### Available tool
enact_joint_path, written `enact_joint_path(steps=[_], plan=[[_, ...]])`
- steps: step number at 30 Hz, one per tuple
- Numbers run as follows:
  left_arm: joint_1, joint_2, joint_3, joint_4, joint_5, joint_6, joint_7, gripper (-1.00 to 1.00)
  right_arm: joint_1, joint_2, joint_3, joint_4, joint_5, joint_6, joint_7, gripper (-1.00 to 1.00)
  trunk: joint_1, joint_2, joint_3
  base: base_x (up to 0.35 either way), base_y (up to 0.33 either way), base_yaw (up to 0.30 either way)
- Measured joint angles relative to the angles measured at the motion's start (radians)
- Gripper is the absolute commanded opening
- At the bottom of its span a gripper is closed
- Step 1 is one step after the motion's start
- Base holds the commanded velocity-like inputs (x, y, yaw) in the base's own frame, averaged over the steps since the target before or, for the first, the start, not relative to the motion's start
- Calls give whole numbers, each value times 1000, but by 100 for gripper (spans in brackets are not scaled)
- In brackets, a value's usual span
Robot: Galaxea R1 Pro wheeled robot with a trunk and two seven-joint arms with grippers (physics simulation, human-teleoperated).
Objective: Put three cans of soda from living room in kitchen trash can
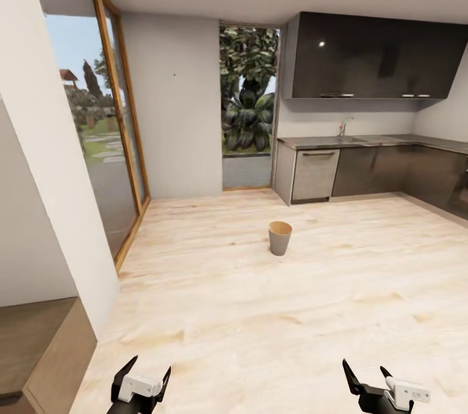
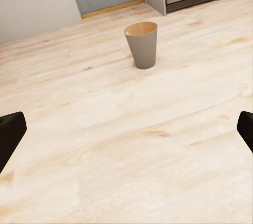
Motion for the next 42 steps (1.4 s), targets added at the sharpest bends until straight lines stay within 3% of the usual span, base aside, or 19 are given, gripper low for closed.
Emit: enact_joint_path(steps=[28,42], plan=[[0,0,0,-1,1,0,0,100,1,0,1,0,0,0,-1,100,0,0,0,277,-161,4],[0,1,0,-1,1,0,0,100,1,0,2,0,1,-1,-1,100,0,0,5,267,-176,173]])
